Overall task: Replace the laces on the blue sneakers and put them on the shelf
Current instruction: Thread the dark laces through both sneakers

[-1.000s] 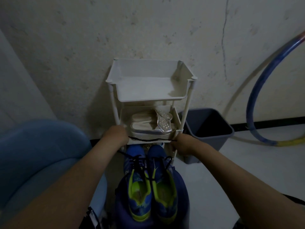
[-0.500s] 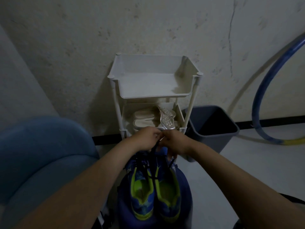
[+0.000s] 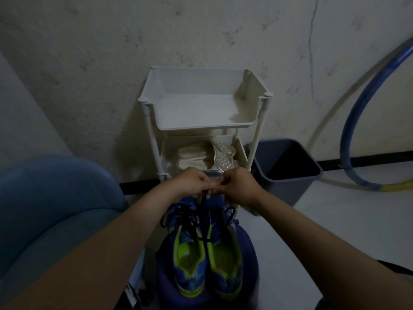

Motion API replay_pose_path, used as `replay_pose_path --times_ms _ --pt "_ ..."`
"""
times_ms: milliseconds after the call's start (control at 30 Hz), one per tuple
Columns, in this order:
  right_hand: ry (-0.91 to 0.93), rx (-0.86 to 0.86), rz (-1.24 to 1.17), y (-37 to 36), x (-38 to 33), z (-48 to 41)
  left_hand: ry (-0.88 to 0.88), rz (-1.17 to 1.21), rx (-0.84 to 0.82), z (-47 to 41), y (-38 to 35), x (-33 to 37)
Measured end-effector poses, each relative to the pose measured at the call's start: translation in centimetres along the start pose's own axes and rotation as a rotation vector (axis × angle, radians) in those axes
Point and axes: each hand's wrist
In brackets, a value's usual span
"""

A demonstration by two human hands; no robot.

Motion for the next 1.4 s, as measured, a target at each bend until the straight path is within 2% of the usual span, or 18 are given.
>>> replay_pose_path --times_ms 167,233,367,467,567,767,967,1167,1400 --pt "-0.006 0.074 -0.012 -0.6 0.5 -0.2 0.008 -0.002 0.039 -0.1 0.3 -0.3" --pt "-0.056 0.012 0.157 -0.9 1.0 -0.5 0.046 -0.068 0.077 -0.3 0.1 -0.4" --pt "-0.232 -0.209 0.577 -1.6 2.6 -0.6 0.054 -0.024 0.102 -0.3 -0.6 -0.4" --pt "-0.33 -0.214 0.667 -1.9 3.6 -0.6 0.048 -0.022 0.06 -0.6 -1.5 -1.1" --pt "-0.384 -0.202 0.713 -2.3 4.1 -0.5 0.083 -0.13 0.021 -1.1 -2.1 -1.9" --pt "-0.45 -0.188 0.391 -2.7 4.5 -0.6 0.119 -0.313 0.001 -1.8 -3.0 -3.0" --pt "-0.569 -0.206 0.071 -2.2 4.3 -0.1 0.103 -0.365 0.047 -2.4 -4.5 -3.9" --pt "-0.561 -0.195 -0.007 -2.1 3.7 0.8 0.067 -0.317 0.092 -3.0 -5.7 -4.7" --pt "-0.57 -0.186 -0.066 -1.9 3.4 1.2 0.093 -0.427 0.066 -3.0 -6.0 -4.6"
Point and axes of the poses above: each hand's wrist, its own z-axis away from the middle knuckle, its own y-axis out of the back of the hand, x = y × z, and after that the axes turned 12 degrees about -x, right-handed
